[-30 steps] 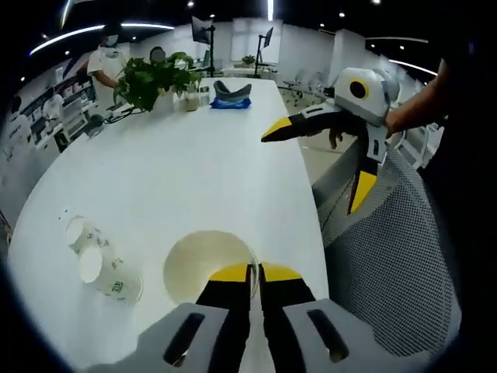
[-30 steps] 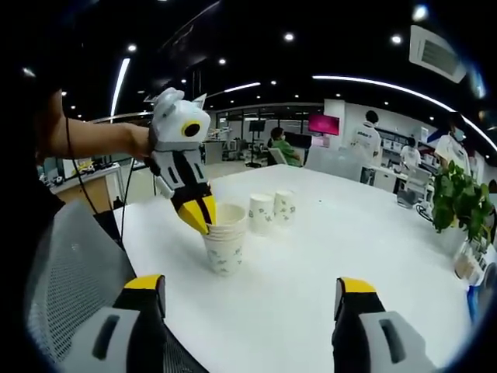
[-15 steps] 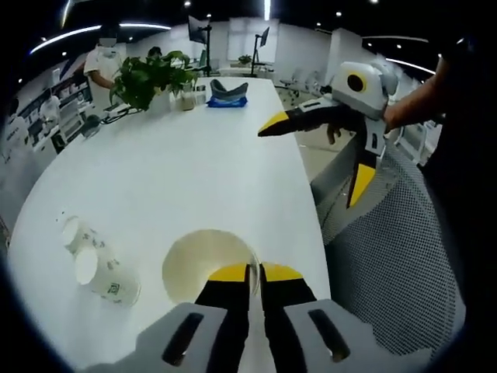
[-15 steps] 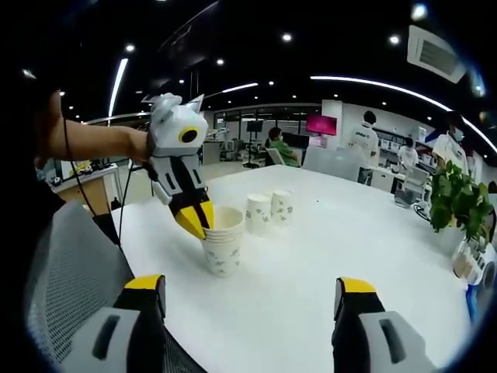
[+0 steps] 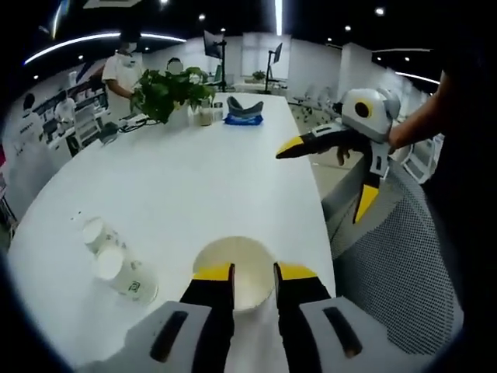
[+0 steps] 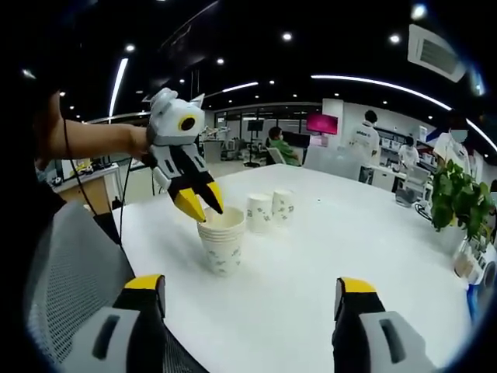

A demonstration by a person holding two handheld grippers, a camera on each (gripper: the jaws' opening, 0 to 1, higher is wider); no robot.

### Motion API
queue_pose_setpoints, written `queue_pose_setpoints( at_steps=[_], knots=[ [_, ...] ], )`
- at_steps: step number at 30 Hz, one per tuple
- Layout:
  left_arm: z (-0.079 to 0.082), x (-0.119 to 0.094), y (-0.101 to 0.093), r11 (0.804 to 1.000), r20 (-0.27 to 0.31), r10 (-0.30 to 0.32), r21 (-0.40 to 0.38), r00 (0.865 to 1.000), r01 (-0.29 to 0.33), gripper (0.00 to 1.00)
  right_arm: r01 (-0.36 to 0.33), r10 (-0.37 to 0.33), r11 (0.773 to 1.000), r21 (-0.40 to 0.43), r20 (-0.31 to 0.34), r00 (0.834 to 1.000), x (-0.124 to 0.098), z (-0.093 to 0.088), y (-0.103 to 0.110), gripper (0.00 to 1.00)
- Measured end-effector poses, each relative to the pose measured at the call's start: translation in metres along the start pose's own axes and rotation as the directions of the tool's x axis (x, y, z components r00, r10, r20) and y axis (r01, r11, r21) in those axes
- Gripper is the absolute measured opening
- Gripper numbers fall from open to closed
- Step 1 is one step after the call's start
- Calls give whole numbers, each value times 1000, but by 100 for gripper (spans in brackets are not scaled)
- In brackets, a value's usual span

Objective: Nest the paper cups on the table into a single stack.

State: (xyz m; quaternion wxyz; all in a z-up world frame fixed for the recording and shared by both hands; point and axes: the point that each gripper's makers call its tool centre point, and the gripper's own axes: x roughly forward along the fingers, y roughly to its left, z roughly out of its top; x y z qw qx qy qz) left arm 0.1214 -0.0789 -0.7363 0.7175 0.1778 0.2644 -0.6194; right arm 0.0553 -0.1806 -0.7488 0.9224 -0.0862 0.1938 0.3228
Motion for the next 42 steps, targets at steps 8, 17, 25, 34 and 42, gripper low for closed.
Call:
queue_pose_setpoints(
  at_steps=[8,17,25,34,42],
  knots=[
    [15,-17,48,990,112,130,-75,985,-122,26,5,-5,1000,2,1,1000,0,1,0,91],
    [8,-19,108,953,126,295,-116,947,-281,43,14,-14,1000,0,0,1000,0,1,-2,91],
    [-13,-8,153,907,93,409,-151,908,-393,57,16,-16,1000,-1,2,1000,-1,2,-2,91],
    [-21,15,174,893,66,426,-189,902,-408,56,24,-24,1000,-1,2,1000,-1,1,-4,91],
    [-32,29,176,890,17,415,-214,909,-403,51,33,-33,999,-2,2,999,-1,3,-4,90]
  ],
)
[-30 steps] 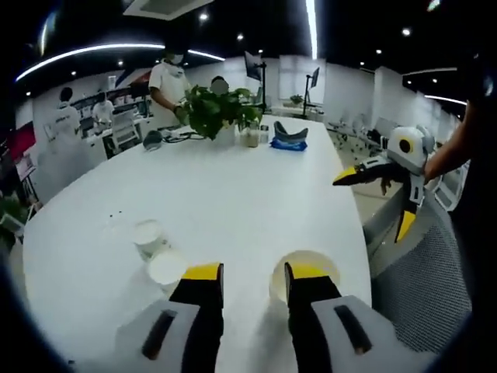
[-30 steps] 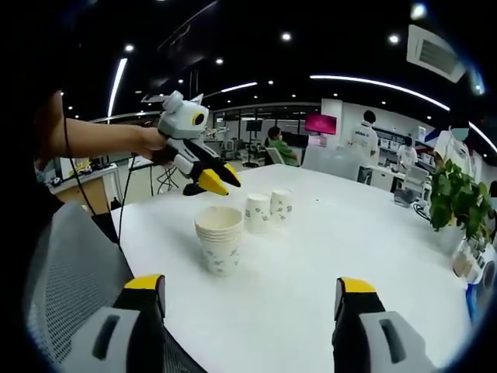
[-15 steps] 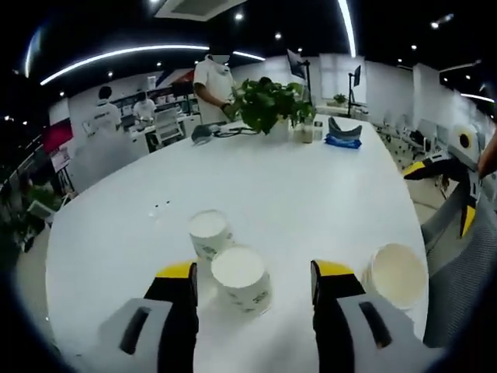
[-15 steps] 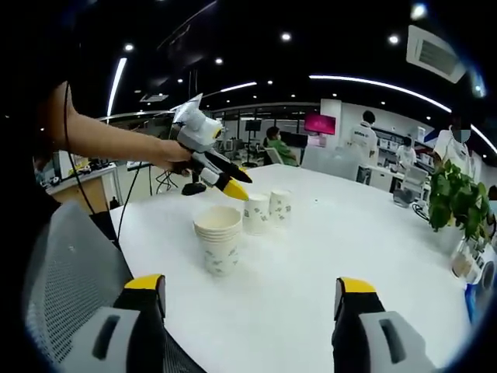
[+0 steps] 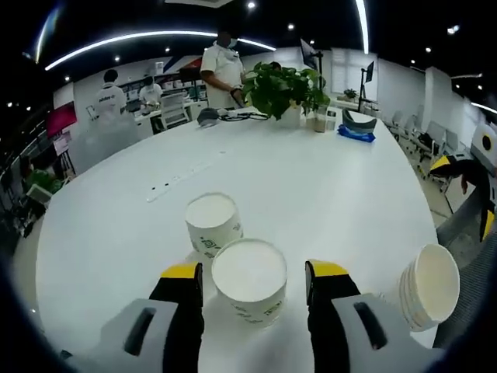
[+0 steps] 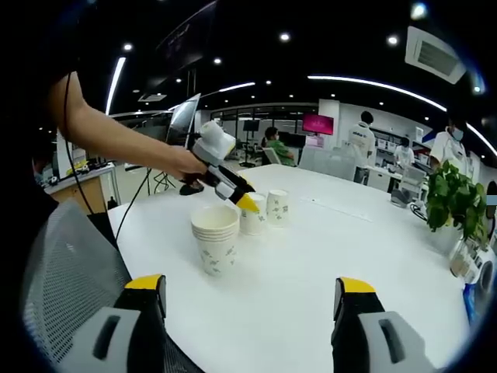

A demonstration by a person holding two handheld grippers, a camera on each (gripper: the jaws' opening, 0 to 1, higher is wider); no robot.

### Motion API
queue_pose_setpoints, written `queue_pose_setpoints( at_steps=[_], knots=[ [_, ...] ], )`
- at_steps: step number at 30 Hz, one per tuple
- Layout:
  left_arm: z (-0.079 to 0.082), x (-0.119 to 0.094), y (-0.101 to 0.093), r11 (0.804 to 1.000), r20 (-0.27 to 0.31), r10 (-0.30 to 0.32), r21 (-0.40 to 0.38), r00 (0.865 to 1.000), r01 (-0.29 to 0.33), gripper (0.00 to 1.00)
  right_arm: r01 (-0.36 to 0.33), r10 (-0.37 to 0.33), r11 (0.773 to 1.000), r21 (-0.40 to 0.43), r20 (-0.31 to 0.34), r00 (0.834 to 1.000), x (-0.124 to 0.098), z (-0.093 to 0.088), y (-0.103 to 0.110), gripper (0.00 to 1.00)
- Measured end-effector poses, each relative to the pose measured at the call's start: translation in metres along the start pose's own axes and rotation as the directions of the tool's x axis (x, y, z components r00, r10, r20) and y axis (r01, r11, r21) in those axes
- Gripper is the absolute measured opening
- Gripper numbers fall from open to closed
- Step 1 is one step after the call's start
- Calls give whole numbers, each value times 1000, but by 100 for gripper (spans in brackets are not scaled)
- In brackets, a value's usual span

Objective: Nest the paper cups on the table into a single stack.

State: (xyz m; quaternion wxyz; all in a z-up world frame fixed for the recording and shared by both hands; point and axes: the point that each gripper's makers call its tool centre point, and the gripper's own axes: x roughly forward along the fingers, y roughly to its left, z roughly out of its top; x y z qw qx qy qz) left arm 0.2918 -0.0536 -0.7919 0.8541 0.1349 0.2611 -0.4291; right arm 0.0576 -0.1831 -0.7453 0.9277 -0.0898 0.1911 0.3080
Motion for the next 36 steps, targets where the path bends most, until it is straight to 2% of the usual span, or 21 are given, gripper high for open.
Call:
queue_pose_setpoints(
  at_steps=[6,10,18,27,30,36],
  knots=[
    [1,2,-5,999,-4,-12,-30,1000,12,48,4,-4,1000,1,3,1000,0,1,0,90],
    [1,2,-3,1000,-2,-7,-21,1000,7,38,8,-8,1000,-1,10,1000,-1,2,-1,89],
    [0,-5,-1,999,-8,-10,-31,1000,9,37,10,-10,1000,0,16,1000,-2,4,-1,88],
    [14,-35,-4,998,40,29,-65,999,-26,37,38,-38,999,11,27,999,-4,7,-9,88],
    [24,-51,-5,995,66,57,-87,996,-51,37,43,-44,999,23,33,998,-6,11,-12,88],
    [40,-74,-17,994,105,58,-94,993,-48,37,32,-33,999,12,41,999,-5,23,-11,87]
  ],
)
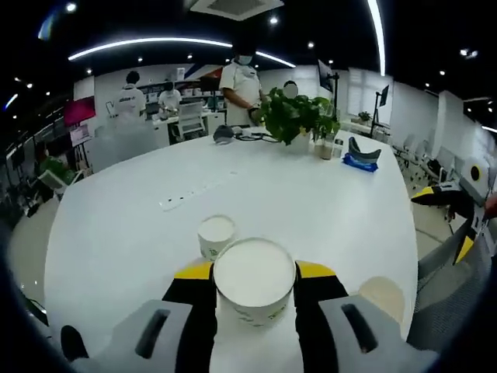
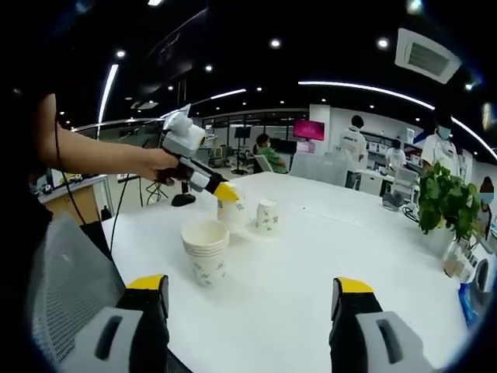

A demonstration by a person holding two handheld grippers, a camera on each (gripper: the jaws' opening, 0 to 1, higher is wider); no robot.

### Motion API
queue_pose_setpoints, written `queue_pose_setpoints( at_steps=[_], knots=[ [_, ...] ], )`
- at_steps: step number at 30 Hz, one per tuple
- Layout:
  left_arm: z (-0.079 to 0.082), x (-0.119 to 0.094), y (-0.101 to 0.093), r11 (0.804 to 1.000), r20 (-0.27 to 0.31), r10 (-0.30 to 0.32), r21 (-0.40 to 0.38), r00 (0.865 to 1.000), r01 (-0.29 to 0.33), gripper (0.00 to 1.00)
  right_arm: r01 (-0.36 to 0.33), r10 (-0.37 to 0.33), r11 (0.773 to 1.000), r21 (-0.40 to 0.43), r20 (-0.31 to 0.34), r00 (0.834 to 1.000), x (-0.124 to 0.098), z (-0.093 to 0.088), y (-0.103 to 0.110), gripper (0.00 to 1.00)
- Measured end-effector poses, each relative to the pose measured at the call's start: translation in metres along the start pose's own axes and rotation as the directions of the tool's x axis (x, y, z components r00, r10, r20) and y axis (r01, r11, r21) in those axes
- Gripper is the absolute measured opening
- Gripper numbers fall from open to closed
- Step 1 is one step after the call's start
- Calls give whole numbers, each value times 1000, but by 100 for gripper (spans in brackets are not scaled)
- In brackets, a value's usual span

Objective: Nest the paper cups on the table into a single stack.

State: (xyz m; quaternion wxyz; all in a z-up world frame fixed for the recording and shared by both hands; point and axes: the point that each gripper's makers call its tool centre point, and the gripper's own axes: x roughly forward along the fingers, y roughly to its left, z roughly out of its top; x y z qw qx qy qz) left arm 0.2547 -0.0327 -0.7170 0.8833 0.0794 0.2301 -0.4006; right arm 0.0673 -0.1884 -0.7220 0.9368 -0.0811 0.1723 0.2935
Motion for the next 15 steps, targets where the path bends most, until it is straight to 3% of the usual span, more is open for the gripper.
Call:
queue_pose_setpoints(
  at_steps=[2,7,15],
  knots=[
    [8,-7,-10,1000,26,-20,-15,999,20,37,-5,5,999,-42,-17,1000,4,1,1,86],
    [23,-25,-29,998,57,-52,-18,997,53,37,-42,42,998,-37,0,999,14,10,6,84],
    [47,-48,-54,991,121,-128,-29,984,133,37,-101,101,995,-5,85,991,24,35,19,78]
  ],
)
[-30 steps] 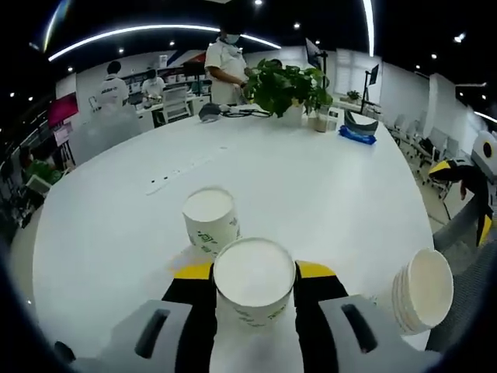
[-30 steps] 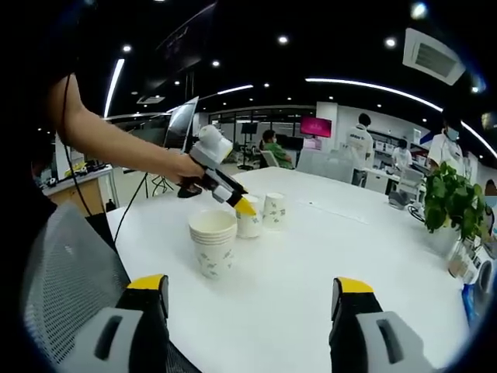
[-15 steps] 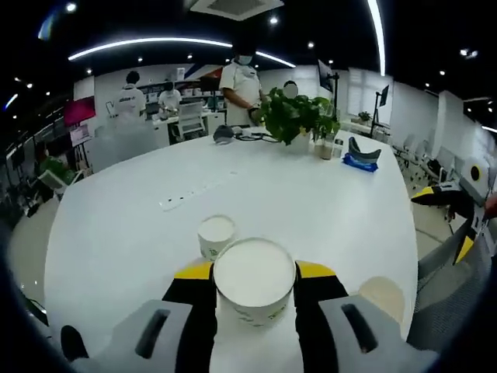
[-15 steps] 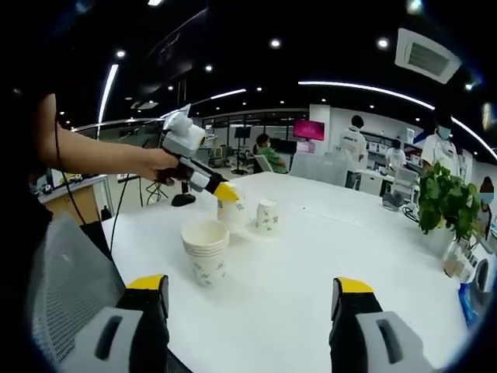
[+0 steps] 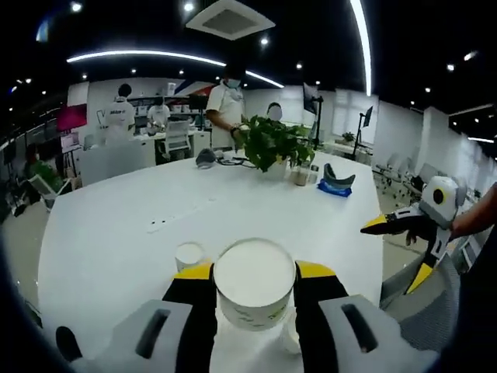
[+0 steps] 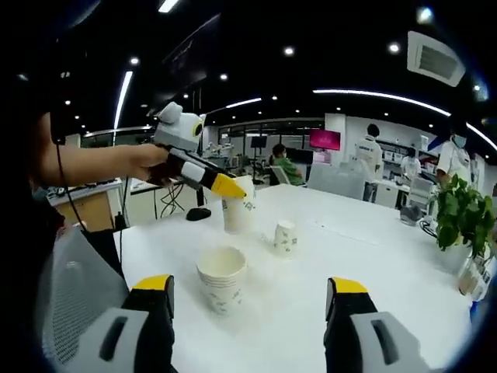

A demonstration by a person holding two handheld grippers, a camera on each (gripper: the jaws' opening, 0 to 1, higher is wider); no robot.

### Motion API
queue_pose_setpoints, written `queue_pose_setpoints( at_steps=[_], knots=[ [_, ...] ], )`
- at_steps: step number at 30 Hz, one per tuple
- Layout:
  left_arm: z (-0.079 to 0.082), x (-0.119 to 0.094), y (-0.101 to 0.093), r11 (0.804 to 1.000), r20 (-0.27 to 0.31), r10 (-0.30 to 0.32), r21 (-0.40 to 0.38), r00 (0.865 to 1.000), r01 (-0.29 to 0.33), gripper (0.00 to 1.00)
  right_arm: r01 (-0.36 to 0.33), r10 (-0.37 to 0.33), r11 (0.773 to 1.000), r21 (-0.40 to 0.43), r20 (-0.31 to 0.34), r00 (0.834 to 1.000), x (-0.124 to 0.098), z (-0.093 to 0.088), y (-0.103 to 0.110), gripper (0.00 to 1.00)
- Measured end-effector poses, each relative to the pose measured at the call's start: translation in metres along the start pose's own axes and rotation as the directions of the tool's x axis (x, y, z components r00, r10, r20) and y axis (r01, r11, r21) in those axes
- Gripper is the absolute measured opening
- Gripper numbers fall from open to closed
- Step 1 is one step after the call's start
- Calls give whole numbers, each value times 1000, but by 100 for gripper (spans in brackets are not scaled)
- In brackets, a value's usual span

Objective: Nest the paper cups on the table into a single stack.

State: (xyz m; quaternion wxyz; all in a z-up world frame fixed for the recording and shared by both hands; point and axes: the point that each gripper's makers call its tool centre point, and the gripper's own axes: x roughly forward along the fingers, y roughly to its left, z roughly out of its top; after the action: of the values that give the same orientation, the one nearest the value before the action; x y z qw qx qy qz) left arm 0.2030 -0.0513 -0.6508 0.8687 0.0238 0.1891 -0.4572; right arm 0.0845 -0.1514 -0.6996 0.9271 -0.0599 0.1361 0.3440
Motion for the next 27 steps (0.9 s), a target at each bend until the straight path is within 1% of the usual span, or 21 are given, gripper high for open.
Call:
queue_pose_setpoints(
  at_steps=[2,4,5,8,10,12,14,16,18,25,27],
  knots=[
    [4,-3,-8,1000,12,-29,-7,1000,29,37,-18,17,1000,11,22,1000,3,6,4,76],
    [8,-7,-15,999,22,-51,-8,998,51,37,-25,25,1000,17,28,999,5,8,6,75],
    [10,-8,-19,998,25,-63,-8,998,63,37,-43,42,999,28,34,999,7,10,9,75],
    [13,-13,-29,995,37,-100,-9,994,100,37,-84,83,994,67,16,996,11,9,15,74],
    [14,-15,-38,991,39,-130,3,991,130,37,-104,104,992,71,12,995,13,9,17,73],
    [14,-16,-53,982,36,-186,39,982,185,37,-136,134,987,82,27,991,15,13,23,72],
    [14,-18,-63,974,30,-218,64,975,216,37,-150,148,984,96,33,989,16,15,25,70],
    [14,-19,-74,965,30,-255,76,966,252,37,-175,172,978,114,37,984,17,17,30,66],
    [12,-19,-80,959,23,-273,88,962,271,37,-190,186,974,126,40,982,17,17,31,62],
    [8,-21,-100,933,6,-345,109,938,343,37,-240,232,960,142,74,970,17,25,41,55],
    [7,-22,-105,925,7,-367,108,930,364,37,-270,260,950,155,84,962,16,27,47,53]
  ],
)
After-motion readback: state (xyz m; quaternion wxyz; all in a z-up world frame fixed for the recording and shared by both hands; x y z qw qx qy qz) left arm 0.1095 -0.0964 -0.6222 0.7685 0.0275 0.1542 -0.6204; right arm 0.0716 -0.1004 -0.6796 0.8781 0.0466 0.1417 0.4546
